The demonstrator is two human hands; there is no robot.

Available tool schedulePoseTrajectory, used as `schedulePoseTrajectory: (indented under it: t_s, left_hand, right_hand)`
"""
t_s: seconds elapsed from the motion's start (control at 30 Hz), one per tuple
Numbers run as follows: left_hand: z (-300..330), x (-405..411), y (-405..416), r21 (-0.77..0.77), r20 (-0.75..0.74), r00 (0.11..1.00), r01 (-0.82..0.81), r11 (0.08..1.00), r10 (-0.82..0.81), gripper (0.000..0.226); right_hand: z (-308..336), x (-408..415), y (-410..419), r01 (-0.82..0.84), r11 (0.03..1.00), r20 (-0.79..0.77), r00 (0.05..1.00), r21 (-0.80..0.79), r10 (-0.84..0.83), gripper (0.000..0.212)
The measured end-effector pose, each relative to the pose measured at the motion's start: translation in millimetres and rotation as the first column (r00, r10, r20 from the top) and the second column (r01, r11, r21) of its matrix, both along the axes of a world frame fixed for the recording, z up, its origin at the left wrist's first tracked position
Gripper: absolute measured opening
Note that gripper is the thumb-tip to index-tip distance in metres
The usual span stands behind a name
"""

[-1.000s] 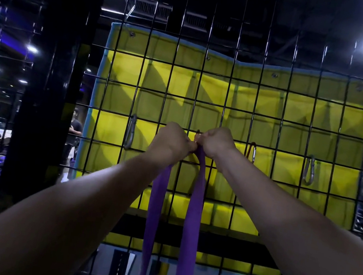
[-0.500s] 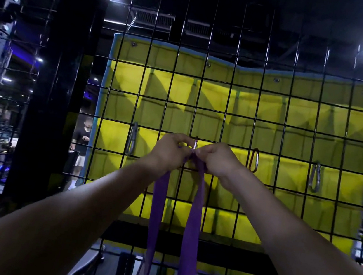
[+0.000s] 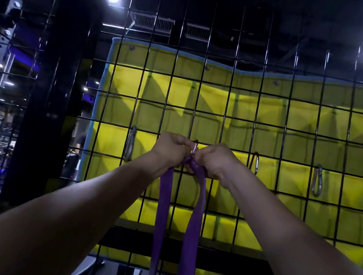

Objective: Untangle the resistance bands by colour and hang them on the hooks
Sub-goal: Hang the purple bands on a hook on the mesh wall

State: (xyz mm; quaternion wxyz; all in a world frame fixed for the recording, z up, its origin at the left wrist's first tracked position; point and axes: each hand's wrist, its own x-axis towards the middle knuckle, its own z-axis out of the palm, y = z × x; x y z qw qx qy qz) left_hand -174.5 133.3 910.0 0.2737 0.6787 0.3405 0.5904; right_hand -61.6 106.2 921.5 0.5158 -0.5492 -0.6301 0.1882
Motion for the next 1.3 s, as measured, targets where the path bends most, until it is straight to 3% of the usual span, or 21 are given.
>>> schedulePoseTrajectory:
  t_s: [0.13,0.27,0.33,0.5,0.8,0.9,1.1,1.2,1.3]
  left_hand:
    - [-1.9,0.4,1.0,0.021,-0.003,1.000,0.011,1.000,-0.011,0.031]
    - [-10.1,-2.6,6.7,0.067,-0.013,0.999,0.036,0.997,-0.035,0.017]
    - [-17.2,-5.3,8.7,0.118,-0.042,0.999,0.011,0.993,-0.006,0.012]
    - [-30.1,-12.5,4.4,0.203,-0.145,0.985,-0.058,0.977,0.089,0.027]
    - [-73.1,-14.1,-22.5,0.280,-0.196,0.952,-0.174,0.944,0.234,0.060]
    - [-93.5,-12.0,-31.7,0.272,-0.178,0.957,-0.176,0.946,0.229,0.073]
    - [-130.6,-9.2,-52.8,0.199,-0.122,0.981,-0.125,0.972,0.151,0.075]
    - [-153.6,-11.9,-55.4,0.080,-0.065,0.992,-0.102,0.992,0.107,0.066]
    - [-178.1,-16.0,-55.0,-0.008,-0.008,0.997,-0.071,0.997,0.071,0.042]
  right_hand:
    - [-3.4,3.6,6.7,0.053,0.998,0.043,0.998,0.038,-0.055,0.018]
    - [-3.7,8.5,7.3,0.003,0.999,-0.026,1.000,0.040,-0.002,0.008]
    - [-4.3,10.6,7.0,-0.022,0.999,-0.050,0.998,0.041,0.024,0.016]
    - [-21.2,14.9,1.5,-0.038,0.976,0.099,0.995,0.215,0.017,0.012]
    - [-86.6,19.9,-20.5,0.080,0.893,0.211,0.959,0.444,-0.190,0.042]
    - [-112.2,17.5,-24.0,0.064,0.895,0.259,0.946,0.441,-0.195,0.043]
    - [-161.5,12.9,-35.9,0.074,0.903,0.282,0.936,0.423,-0.208,0.045]
    - [-182.0,9.8,-48.5,0.100,0.933,0.250,0.949,0.346,-0.195,0.030]
    - [-205.1,7.8,-60.3,0.147,0.964,0.236,0.951,0.220,-0.199,0.015]
